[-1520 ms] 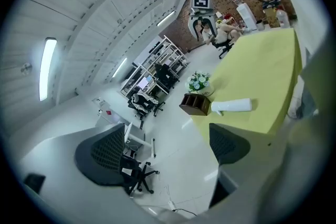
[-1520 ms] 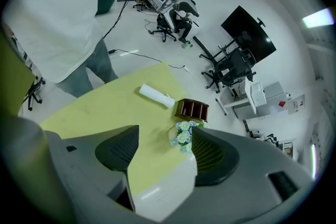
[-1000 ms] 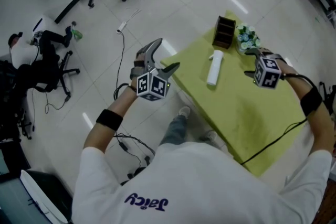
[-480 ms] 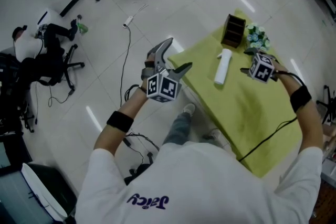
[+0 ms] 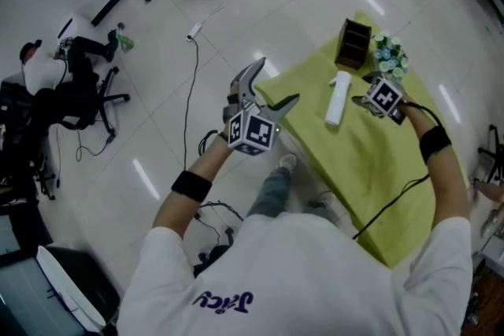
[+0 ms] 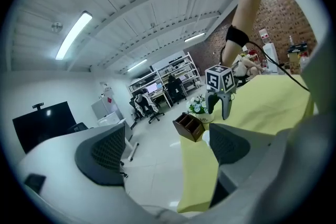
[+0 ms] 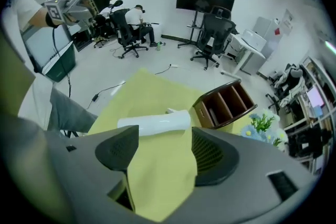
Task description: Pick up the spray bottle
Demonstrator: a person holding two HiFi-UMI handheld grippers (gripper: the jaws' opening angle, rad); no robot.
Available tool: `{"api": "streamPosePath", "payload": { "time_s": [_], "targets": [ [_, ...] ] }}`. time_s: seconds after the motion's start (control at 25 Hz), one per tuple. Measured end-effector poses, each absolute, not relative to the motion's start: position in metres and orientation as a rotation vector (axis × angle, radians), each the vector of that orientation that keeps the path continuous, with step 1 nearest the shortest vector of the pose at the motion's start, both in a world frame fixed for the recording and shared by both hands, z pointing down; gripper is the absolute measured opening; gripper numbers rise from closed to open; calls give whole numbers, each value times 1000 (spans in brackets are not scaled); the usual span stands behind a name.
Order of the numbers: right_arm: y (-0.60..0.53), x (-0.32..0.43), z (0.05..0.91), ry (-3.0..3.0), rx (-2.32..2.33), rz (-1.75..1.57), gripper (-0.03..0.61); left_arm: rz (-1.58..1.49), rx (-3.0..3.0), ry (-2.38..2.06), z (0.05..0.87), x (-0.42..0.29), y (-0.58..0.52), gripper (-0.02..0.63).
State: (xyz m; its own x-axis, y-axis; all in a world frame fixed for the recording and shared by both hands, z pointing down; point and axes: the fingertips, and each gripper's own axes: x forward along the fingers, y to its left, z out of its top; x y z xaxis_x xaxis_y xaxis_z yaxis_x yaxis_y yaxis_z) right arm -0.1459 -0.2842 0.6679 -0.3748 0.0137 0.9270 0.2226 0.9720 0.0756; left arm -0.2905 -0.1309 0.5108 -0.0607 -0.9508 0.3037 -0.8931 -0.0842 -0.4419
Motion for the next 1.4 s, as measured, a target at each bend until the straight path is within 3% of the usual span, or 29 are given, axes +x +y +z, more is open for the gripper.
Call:
{"api": "streamPosePath", "payload": {
  "time_s": [0.64,1.2,1.4],
  "targets": [
    [-327,-171,724,-1931,400,756,344,-564,-2160,2204,506,-288,-137,489],
    [-338,-163,779,-1780,723,903,344,-156,-2235,2271,483,-284,-152,489],
    [-336,-163,804,-1716,738,840,344,-137,-2245,2285,498,-289,-153,489]
  ]
}}
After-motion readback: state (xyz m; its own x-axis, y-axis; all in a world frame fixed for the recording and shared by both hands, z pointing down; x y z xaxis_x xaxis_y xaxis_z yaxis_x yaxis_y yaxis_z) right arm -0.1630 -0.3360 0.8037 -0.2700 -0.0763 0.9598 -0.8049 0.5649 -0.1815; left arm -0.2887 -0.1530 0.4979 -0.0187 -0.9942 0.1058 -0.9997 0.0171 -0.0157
